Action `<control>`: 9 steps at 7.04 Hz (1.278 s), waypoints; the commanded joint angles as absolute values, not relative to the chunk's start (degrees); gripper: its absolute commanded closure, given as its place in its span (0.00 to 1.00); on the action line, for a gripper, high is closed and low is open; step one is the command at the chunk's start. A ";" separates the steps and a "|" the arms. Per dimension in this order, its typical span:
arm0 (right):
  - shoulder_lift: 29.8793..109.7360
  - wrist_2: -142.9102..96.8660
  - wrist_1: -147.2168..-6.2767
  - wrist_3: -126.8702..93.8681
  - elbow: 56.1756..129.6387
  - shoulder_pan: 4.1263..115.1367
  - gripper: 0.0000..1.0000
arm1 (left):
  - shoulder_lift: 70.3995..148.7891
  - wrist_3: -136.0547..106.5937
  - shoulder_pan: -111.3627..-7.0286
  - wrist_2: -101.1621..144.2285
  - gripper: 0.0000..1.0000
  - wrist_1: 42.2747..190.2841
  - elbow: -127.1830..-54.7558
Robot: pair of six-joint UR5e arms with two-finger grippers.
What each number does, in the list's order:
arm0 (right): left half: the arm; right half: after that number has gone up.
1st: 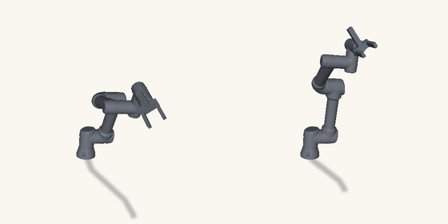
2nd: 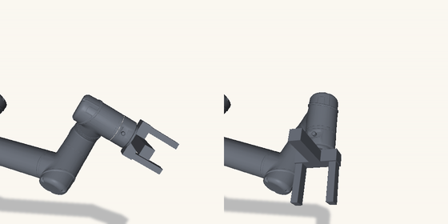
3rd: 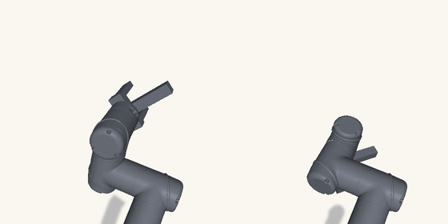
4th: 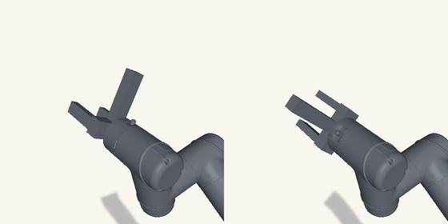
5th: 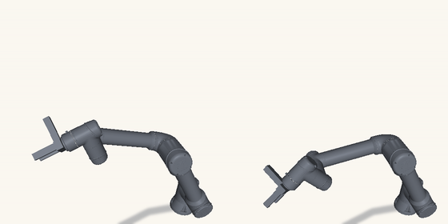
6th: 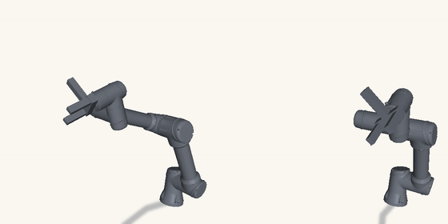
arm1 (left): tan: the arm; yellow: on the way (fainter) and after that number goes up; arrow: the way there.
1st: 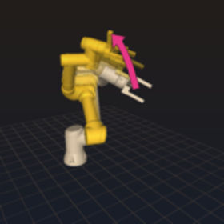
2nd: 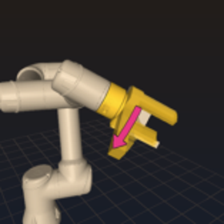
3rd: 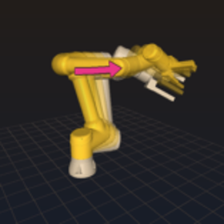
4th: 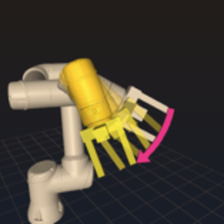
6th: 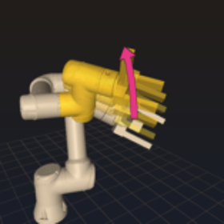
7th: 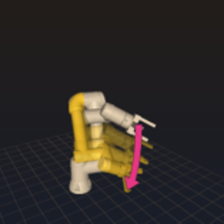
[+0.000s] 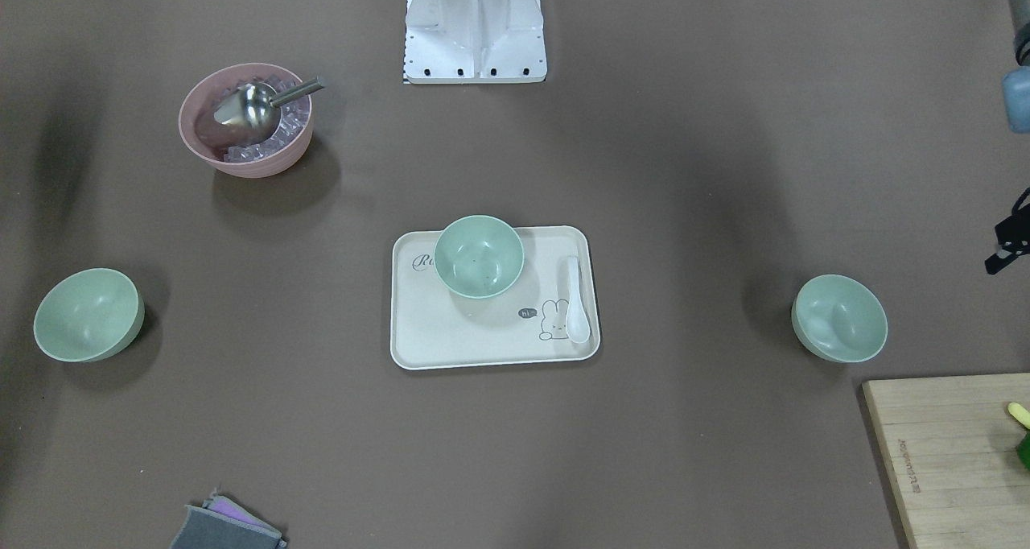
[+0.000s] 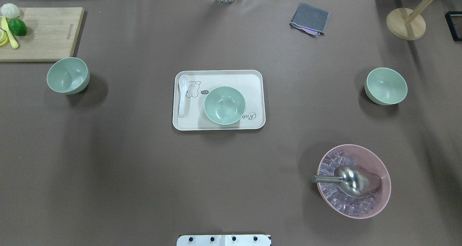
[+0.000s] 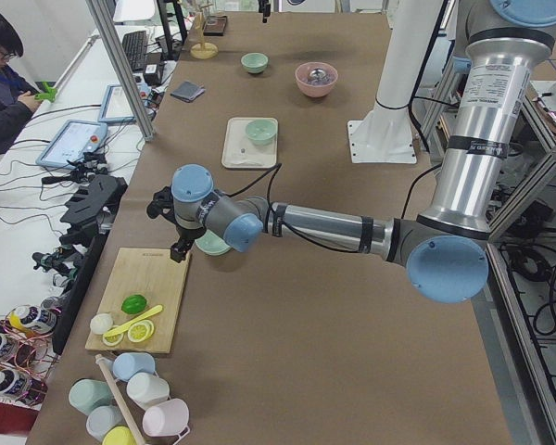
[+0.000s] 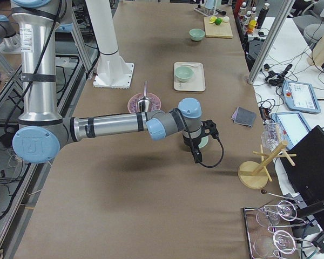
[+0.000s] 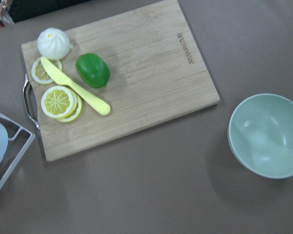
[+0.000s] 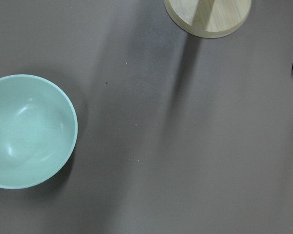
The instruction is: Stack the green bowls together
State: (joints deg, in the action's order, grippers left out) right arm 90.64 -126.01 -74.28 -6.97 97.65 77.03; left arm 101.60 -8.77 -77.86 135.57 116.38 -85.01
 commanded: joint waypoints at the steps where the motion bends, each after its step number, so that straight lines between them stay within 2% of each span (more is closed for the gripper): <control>1: 89.91 -126.21 -74.36 -8.51 96.68 75.59 0.00 | 101.95 -16.48 -72.71 133.00 0.02 117.24 -82.80; 2: 89.83 -126.30 -74.09 -13.57 97.20 74.45 0.00 | 102.04 -22.96 -69.90 128.89 0.02 118.46 -82.97; 4: 89.91 -126.30 -74.09 -14.15 97.64 74.00 0.00 | 101.78 -29.17 -66.45 125.97 0.03 127.39 -78.86; 7: 90.17 -126.39 -73.05 -14.15 97.74 73.48 0.00 | 102.21 -31.99 -63.82 125.34 0.05 129.11 -77.26; 9: 90.26 -126.30 -73.04 -14.15 97.65 73.48 0.00 | 105.54 -31.91 -63.46 124.72 0.19 129.11 -73.42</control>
State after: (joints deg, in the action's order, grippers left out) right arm 90.21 -126.33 -73.15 -14.15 97.69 73.52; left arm 103.54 -31.91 -63.80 125.05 129.00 -75.91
